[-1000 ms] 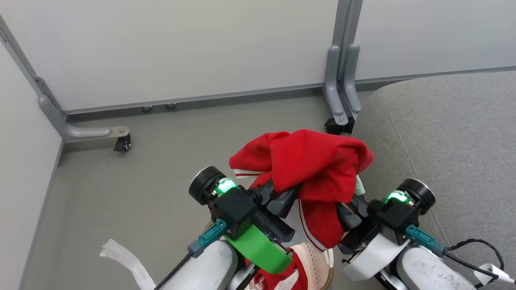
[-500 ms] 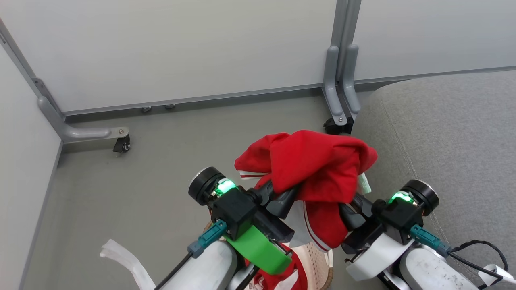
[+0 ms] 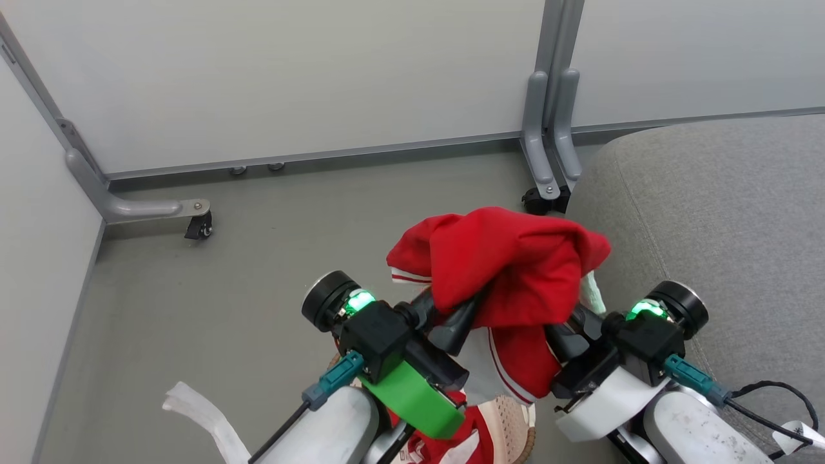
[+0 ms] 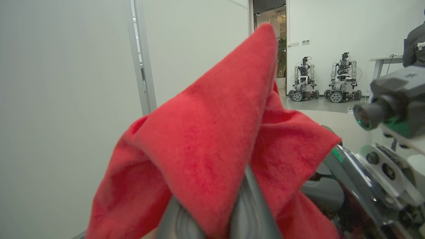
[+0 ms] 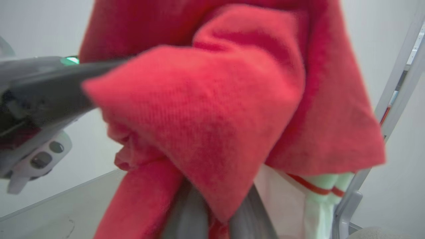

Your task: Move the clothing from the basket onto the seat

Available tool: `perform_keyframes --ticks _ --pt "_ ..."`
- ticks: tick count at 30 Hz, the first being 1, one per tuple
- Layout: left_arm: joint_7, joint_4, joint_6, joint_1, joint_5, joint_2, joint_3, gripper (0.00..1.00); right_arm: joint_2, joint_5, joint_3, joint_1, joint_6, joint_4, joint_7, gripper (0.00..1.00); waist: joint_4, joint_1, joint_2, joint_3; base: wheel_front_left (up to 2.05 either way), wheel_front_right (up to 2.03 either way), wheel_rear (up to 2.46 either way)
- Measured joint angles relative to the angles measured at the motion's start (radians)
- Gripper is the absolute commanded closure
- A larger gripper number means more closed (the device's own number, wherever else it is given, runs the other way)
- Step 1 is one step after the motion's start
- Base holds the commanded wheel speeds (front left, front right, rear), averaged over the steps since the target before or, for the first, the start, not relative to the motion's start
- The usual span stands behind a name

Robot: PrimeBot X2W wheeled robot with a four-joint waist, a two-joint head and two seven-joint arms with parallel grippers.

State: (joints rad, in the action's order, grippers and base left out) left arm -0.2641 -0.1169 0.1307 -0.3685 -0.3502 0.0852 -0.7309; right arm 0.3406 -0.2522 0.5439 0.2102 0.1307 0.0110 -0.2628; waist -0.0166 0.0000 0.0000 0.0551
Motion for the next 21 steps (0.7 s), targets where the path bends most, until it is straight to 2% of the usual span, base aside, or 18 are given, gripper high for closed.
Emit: perform_keyframes --ticks 7,21 --pt "0.000 -0.007 0.000 0.009 0.001 0.004 0.031 0.00 -0.012 -0.003 -0.041 -0.003 0.000 -0.015 0.000 1.00 -0.002 0.0000 0.0000 -0.001 0.00 0.00 0.00" --pt "0.000 -0.026 0.000 0.130 0.034 0.070 0.111 0.00 -0.039 -0.006 -0.161 -0.056 0.000 -0.035 0.000 1.00 -0.018 0.0000 0.0000 -0.004 0.00 0.00 0.00"
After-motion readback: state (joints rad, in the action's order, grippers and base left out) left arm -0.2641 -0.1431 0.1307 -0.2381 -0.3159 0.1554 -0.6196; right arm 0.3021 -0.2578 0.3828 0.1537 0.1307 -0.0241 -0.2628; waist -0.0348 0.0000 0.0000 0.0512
